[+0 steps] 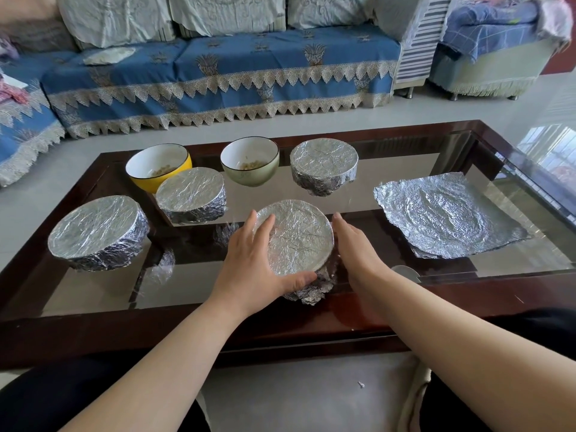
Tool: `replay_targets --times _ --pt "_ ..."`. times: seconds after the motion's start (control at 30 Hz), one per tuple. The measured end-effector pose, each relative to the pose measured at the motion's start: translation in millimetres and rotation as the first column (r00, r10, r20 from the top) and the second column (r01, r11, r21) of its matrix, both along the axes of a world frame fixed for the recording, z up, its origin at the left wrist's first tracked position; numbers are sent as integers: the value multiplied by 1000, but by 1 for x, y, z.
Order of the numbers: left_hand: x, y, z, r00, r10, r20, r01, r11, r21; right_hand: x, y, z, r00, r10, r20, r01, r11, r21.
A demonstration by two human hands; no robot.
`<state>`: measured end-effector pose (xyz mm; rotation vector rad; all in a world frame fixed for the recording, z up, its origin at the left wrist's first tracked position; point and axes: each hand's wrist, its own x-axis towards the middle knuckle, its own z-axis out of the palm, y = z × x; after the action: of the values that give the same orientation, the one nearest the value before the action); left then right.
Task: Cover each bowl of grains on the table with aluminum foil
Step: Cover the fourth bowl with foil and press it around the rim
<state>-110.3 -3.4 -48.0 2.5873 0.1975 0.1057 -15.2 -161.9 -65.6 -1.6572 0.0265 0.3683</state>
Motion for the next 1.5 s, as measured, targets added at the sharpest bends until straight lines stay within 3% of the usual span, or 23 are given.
replay_targets --times 0.1,0.17,0.23,0.3,0.4,0.5,0.63,0.93,1.07,1.2,1.33,1.5 --pt "0 -1 3 1000 -1 -6 1 1000 -3 7 4 2 977 25 212 6 990 -143" --pt "0 -1 3 1000 -1 -13 1 1000 -2 5 0 10 916 180 357 -76 955 -288" --pt "0 -1 4 1000 -3 -19 3 1000 7 2 -2 19 794 390 467 -141 864 -483" --pt "1 -1 4 999 -8 -33 8 1000 14 1 -3 22 718 513 471 -175 788 -591" --pt "2 2 9 999 -17 -52 20 998 57 -1 -2 17 697 565 441 -176 732 -659" --pt "8 5 15 999 -25 30 18 972 233 0 -4 14 681 554 478 -126 733 -669" --pt "24 12 19 985 -162 55 138 941 310 0 -3 11 671 529 520 -101 760 -643" --pt "18 11 21 956 -154 -249 229 923 310 15 -10 7 610 554 566 -188 796 -576" --pt "8 1 16 962 -80 -261 172 919 354 12 -11 4 730 361 580 -124 905 -407" --pt "5 -8 9 976 -41 -214 130 898 420 -2 -9 -5 878 164 449 -62 971 -233" --pt "6 -4 10 972 -57 -228 141 919 368 -11 -12 -13 921 62 384 -48 998 -46" --pt "6 -2 5 990 -54 -128 85 963 254 -13 -14 -24 949 16 315 -47 995 88"
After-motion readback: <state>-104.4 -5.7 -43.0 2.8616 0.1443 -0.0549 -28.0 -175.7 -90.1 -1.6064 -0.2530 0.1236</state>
